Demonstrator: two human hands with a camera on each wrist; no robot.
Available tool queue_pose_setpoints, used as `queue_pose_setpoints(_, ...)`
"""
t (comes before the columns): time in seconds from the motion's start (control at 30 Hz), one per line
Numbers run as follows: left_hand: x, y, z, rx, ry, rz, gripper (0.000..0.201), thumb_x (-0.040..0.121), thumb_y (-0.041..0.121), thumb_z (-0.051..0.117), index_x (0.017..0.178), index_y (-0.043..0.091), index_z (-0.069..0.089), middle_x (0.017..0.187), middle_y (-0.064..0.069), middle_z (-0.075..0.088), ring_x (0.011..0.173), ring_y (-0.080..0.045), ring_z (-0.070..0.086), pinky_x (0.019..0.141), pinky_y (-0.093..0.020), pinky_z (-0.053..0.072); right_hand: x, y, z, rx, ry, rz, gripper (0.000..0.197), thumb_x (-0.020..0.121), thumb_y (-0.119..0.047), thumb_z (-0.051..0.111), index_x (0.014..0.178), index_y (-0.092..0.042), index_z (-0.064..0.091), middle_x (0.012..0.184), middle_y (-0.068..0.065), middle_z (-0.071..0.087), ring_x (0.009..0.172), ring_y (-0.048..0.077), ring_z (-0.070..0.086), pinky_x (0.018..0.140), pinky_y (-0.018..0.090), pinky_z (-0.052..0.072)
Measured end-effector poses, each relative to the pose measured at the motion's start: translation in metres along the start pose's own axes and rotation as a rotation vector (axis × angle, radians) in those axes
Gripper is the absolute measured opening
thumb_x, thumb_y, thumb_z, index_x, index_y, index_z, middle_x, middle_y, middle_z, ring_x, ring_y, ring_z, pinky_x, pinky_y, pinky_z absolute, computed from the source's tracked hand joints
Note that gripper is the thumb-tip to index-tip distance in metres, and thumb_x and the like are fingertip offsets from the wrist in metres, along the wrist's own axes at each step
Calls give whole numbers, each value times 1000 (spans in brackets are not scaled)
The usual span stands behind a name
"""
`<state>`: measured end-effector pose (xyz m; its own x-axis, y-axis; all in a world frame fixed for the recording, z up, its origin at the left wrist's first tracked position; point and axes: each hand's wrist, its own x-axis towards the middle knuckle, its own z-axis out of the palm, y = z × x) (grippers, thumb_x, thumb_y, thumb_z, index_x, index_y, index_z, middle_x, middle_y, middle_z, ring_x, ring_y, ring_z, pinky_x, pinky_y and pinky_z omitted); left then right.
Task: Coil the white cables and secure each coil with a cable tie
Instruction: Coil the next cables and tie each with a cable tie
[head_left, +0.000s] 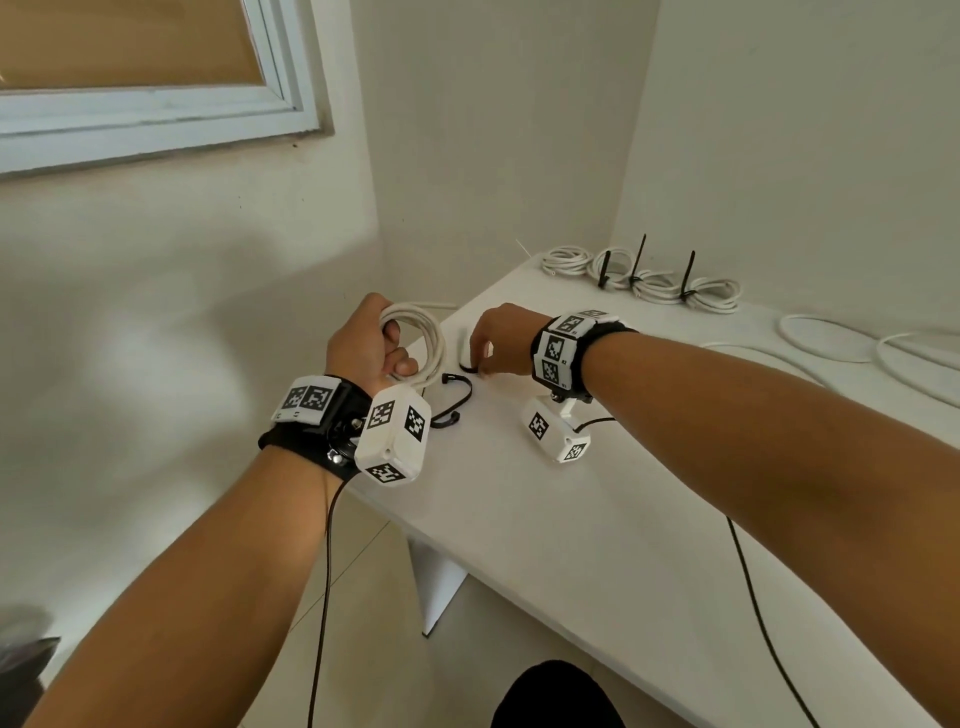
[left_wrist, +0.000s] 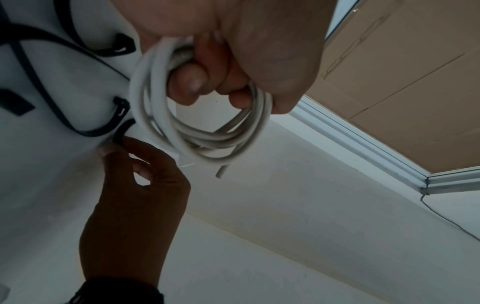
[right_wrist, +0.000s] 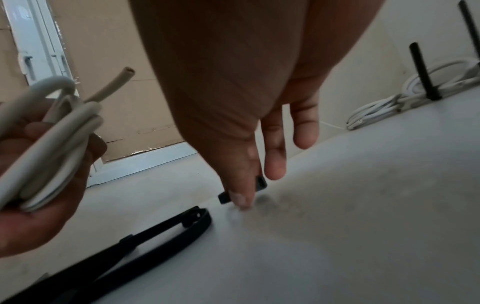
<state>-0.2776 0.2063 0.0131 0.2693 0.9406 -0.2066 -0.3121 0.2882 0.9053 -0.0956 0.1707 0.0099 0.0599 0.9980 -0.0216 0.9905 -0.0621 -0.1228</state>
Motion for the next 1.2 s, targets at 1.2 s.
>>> queue_pose_setpoints(1.2,-208,-145,298,-17,-560,-228,42,94,30,52,56,13,43,41,-1,34,38,-18,31,45,-24,35,-328,153,-47,637,912,523,18,106,-26,32,102,-13,43,78,2,59,59,9,53,53,26,43)
